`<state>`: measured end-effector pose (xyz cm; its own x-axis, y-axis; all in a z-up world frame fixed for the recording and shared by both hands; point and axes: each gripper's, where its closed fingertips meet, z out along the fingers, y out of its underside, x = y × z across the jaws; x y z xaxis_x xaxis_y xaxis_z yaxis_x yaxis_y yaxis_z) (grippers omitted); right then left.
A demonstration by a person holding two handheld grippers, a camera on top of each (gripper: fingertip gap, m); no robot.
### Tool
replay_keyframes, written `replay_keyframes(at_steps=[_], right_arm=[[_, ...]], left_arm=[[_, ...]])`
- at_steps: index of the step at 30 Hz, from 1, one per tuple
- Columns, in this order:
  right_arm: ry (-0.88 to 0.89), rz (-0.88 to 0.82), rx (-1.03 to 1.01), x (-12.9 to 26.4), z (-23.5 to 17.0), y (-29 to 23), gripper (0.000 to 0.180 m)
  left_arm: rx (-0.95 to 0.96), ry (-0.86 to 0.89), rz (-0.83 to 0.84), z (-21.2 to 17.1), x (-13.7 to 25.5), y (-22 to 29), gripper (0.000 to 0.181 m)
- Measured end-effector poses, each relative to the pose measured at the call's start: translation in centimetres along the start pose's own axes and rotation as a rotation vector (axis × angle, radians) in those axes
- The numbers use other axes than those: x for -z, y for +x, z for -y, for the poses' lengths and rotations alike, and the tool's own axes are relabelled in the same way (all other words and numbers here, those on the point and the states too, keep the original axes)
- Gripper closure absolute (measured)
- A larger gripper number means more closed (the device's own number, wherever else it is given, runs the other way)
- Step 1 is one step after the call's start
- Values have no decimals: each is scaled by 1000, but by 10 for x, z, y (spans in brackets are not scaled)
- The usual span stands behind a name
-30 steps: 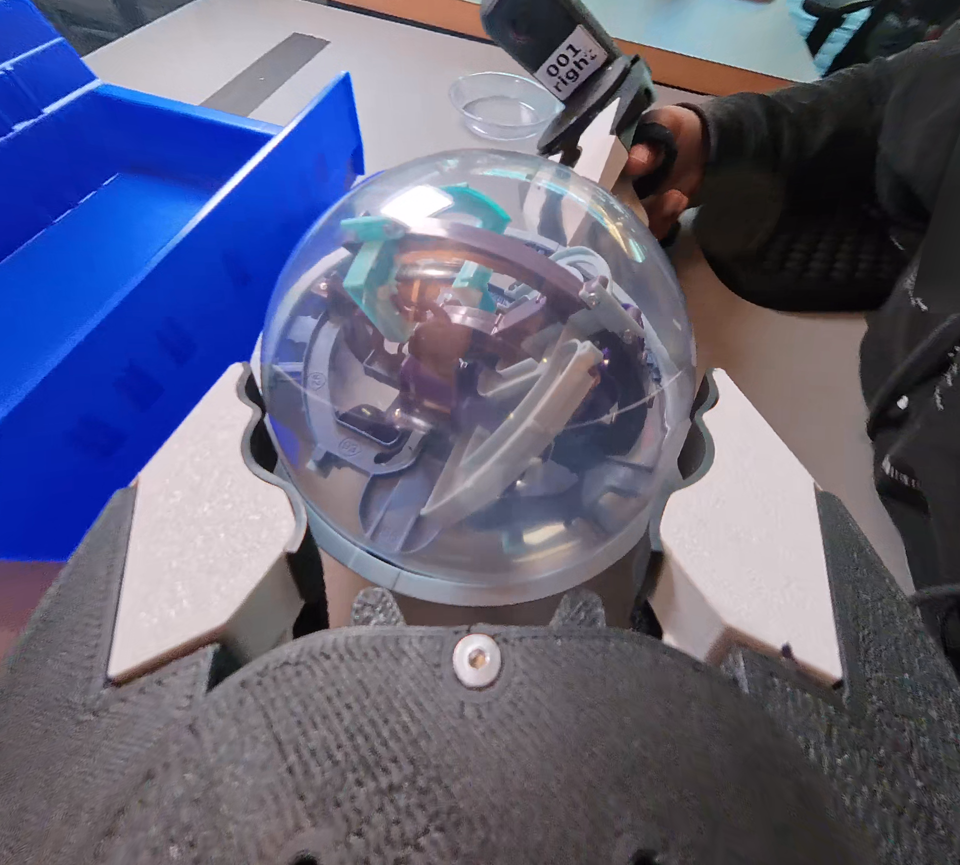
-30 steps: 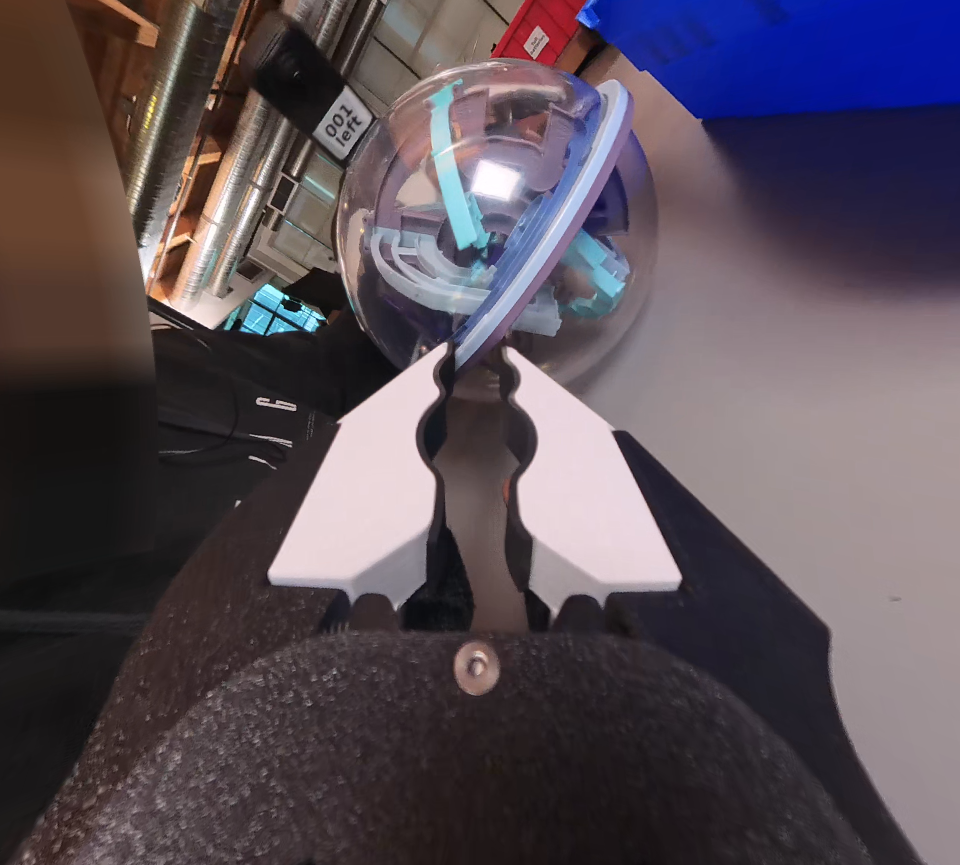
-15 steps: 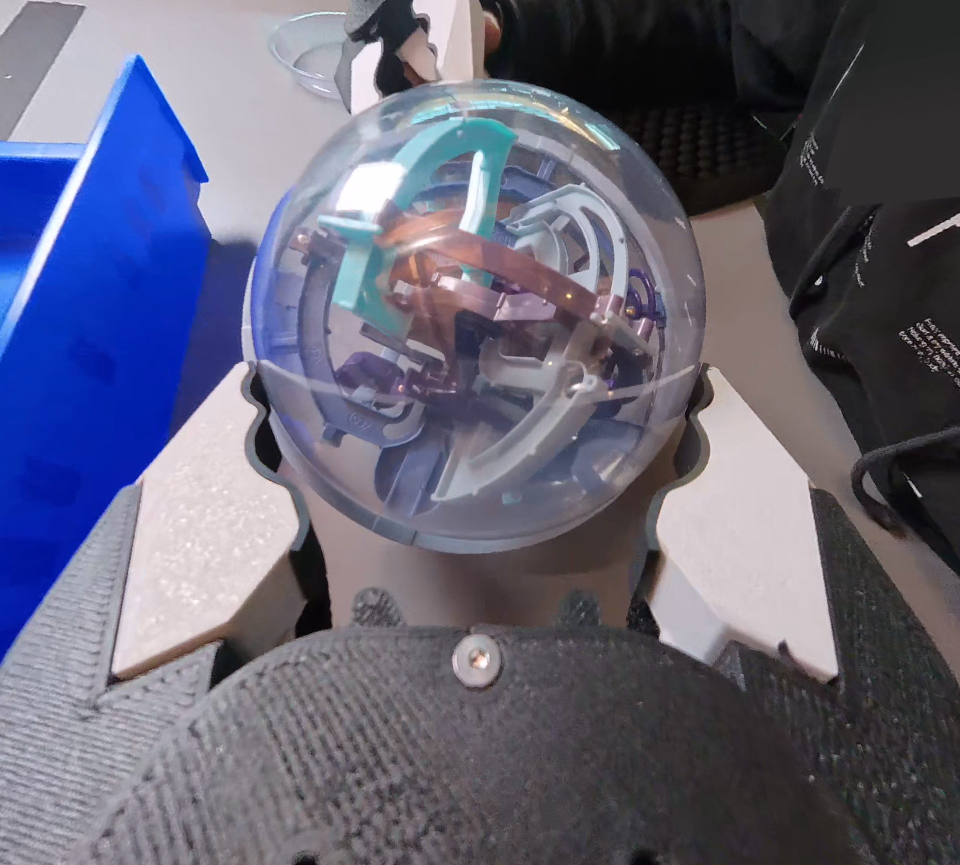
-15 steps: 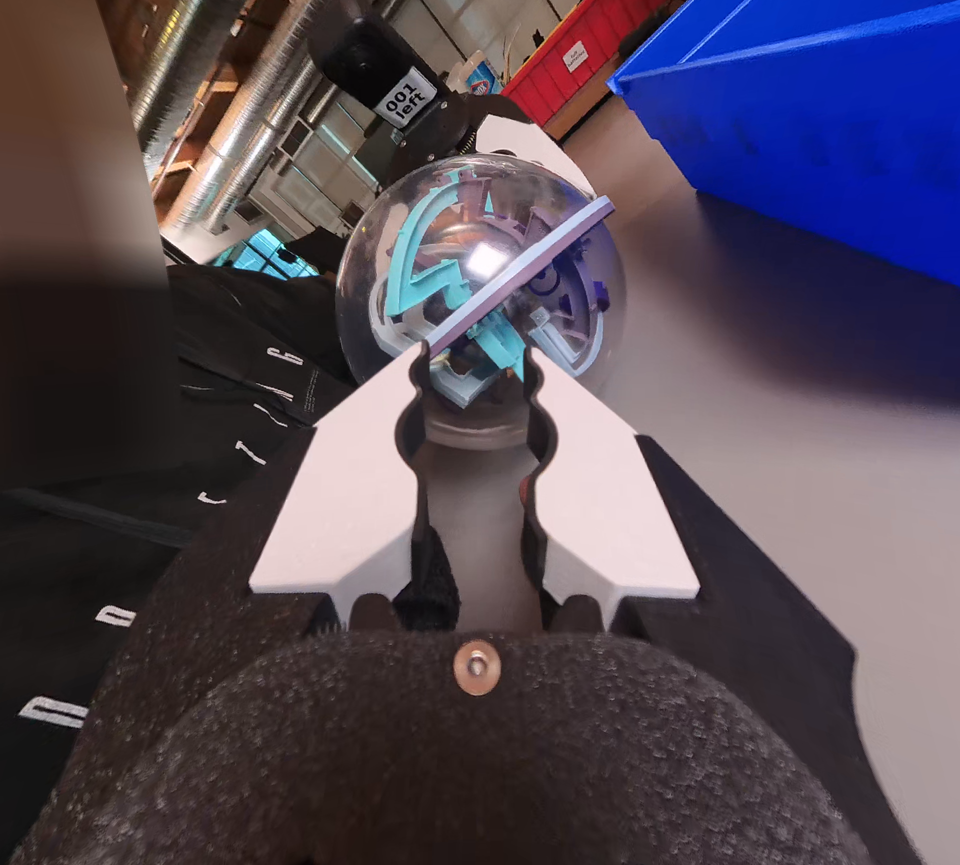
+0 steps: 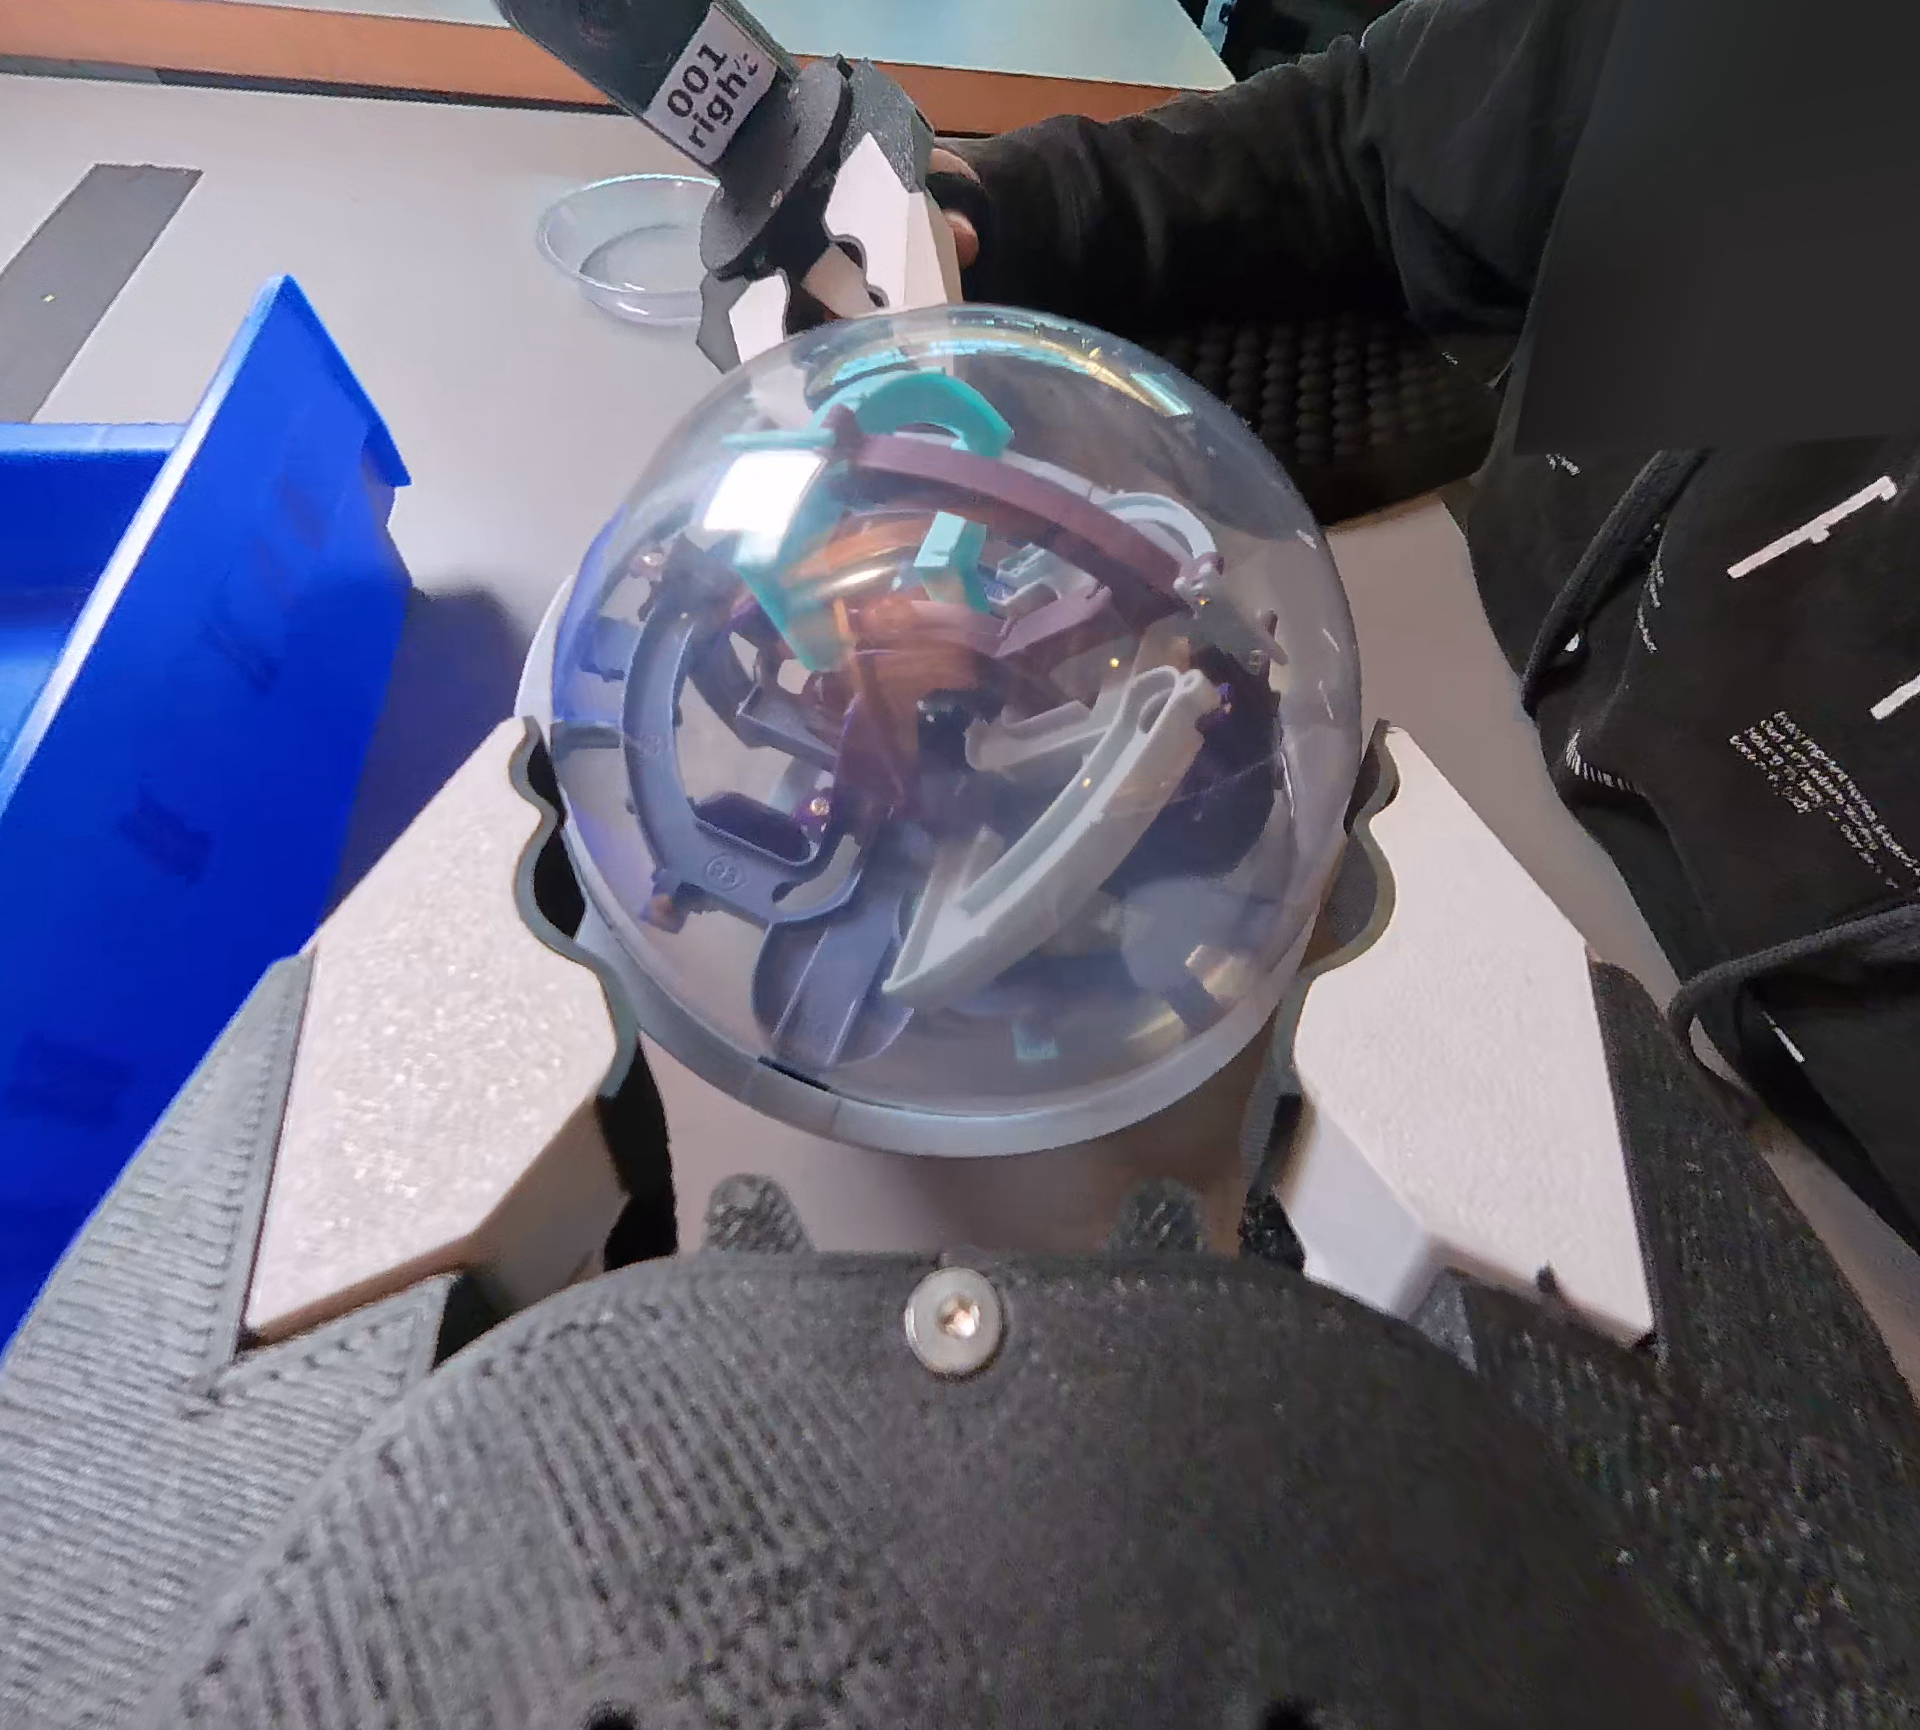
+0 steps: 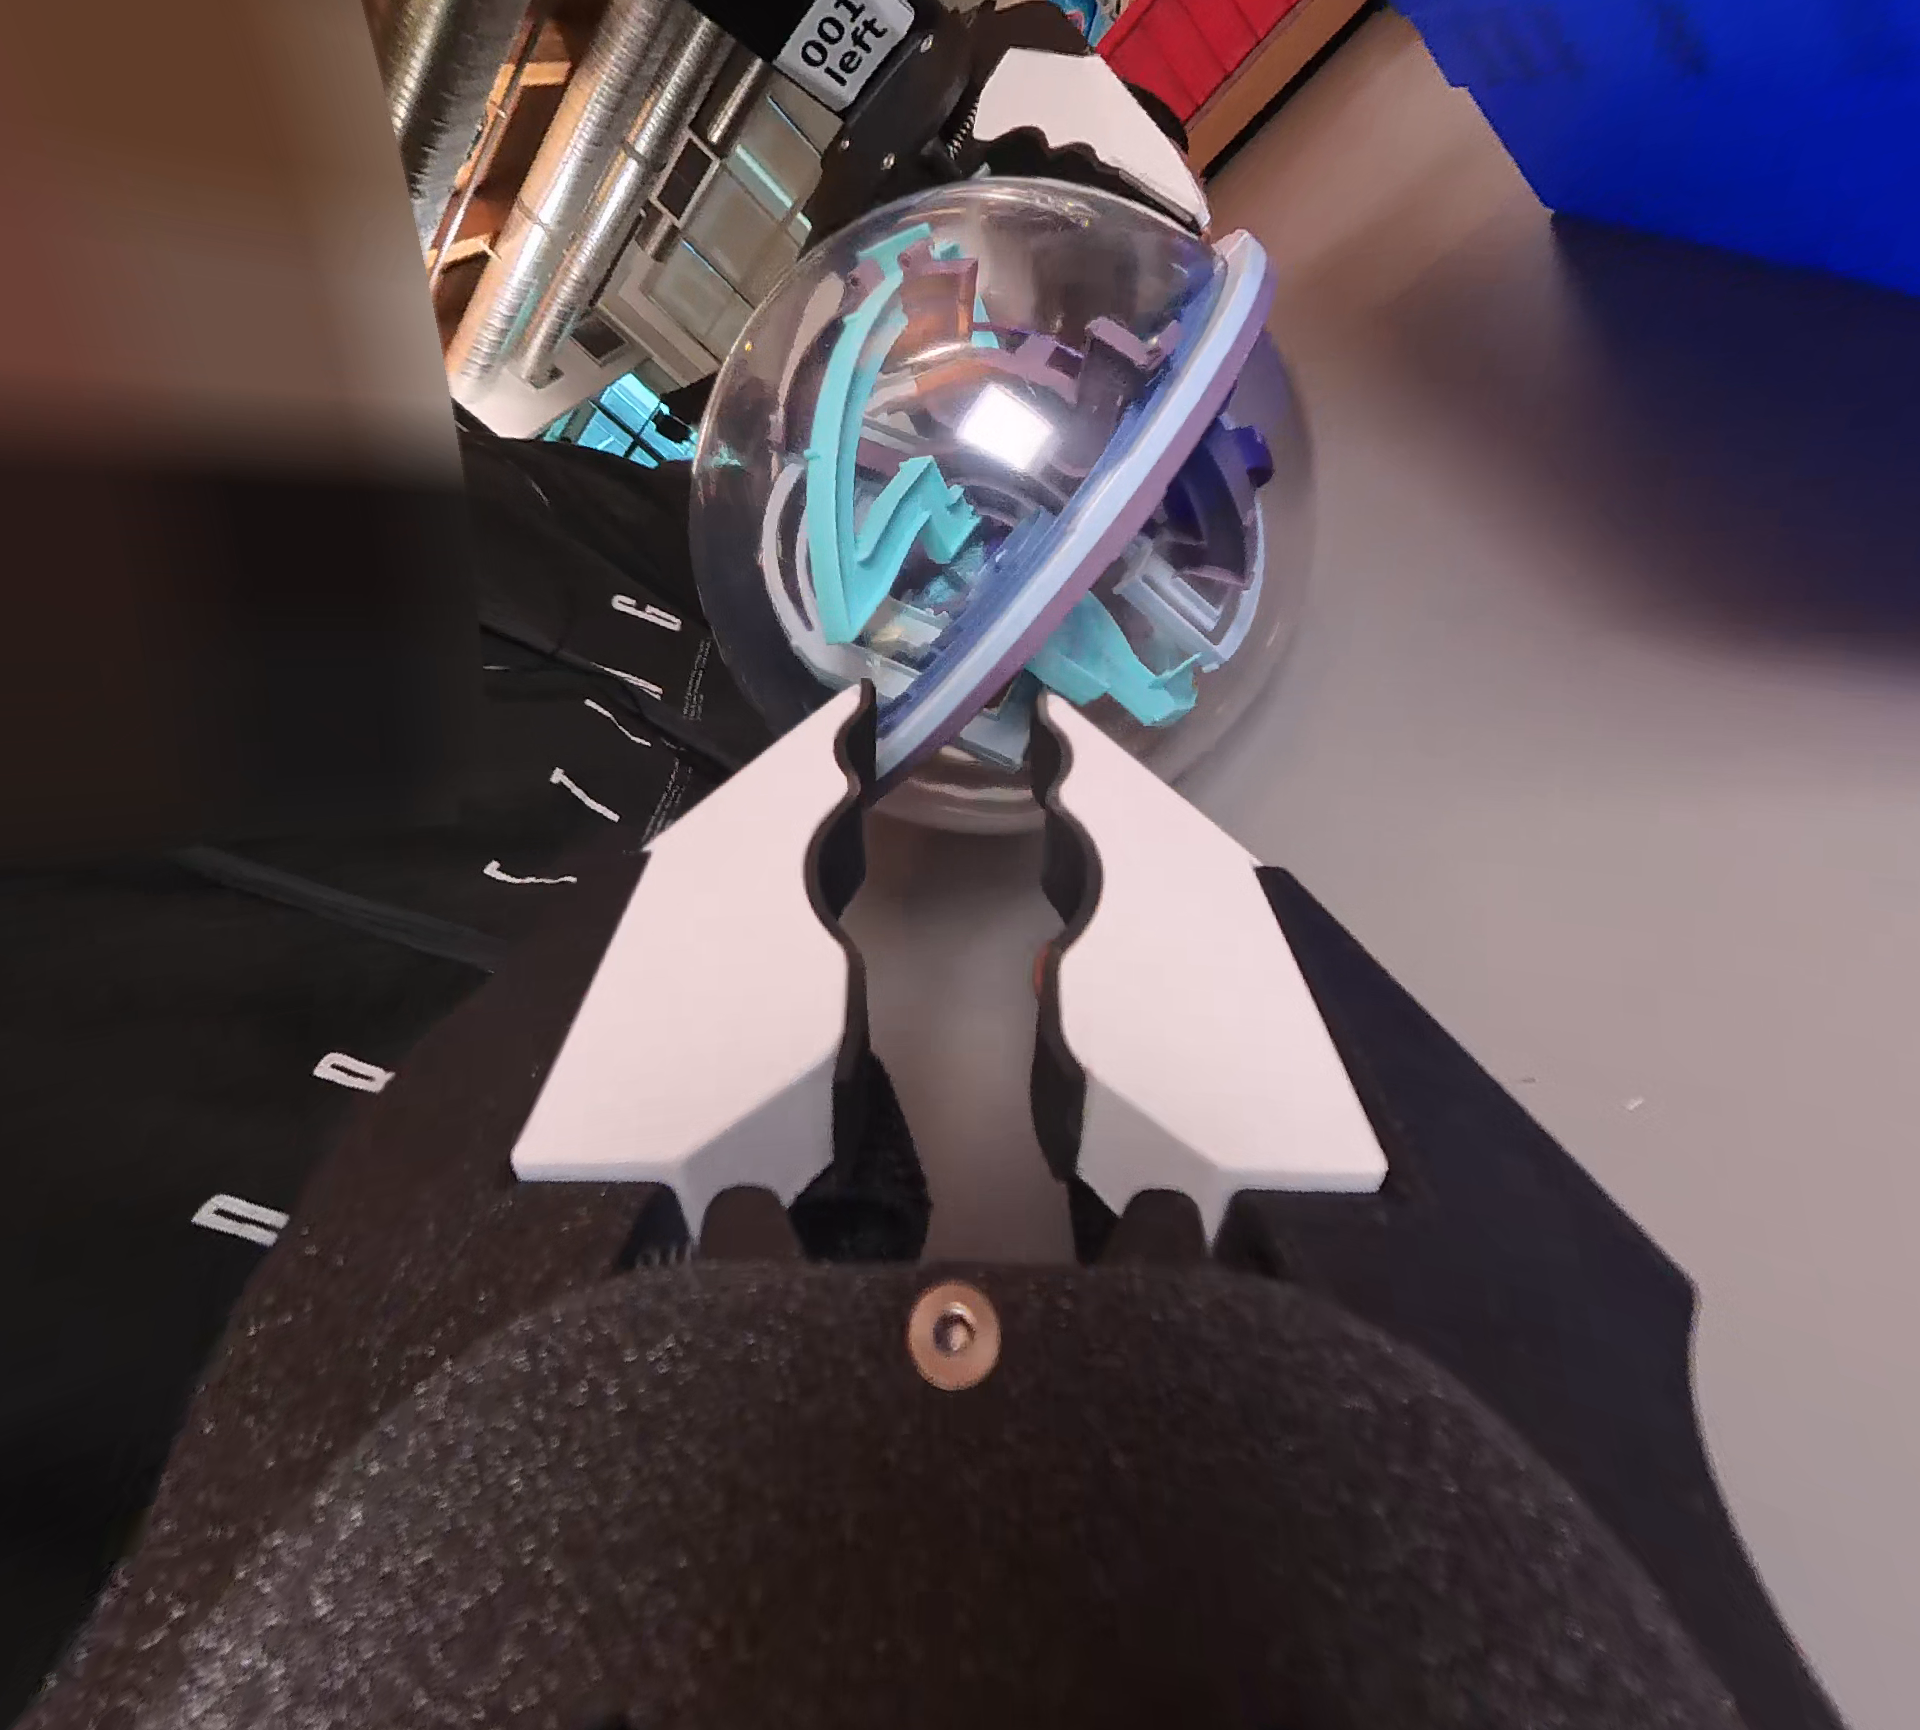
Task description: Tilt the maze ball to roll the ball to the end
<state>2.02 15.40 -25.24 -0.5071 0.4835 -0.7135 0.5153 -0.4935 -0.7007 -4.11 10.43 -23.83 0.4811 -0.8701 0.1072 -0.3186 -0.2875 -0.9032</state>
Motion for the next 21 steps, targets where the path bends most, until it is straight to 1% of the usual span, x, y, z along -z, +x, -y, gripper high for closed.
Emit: replay_keyframes(at_steps=[3, 6, 7, 14, 17, 21], right_arm=[[-33, -46, 30, -2, -6, 4, 161], [-29, -44, 4, -2, -6, 4, 163], [-28, -43, -7, -3, -6, 4, 167], [-5, -47, -81, -5, -7, 6, 170], [30, -48, -134, -4, -5, 8, 171], [90, -76, -185, -2, -1, 12, 171]], left_arm=[[-13, 1, -4, 3, -2, 3, 35], [-7, 5, -7, 3, -2, 3, 35], [0, 7, -7, 3, -2, 2, 35], [26, 21, 0, 5, 1, 1, 36], [46, 33, 34, 5, 4, 0, 37], [121, 86, 140, 7, 13, -5, 47]])
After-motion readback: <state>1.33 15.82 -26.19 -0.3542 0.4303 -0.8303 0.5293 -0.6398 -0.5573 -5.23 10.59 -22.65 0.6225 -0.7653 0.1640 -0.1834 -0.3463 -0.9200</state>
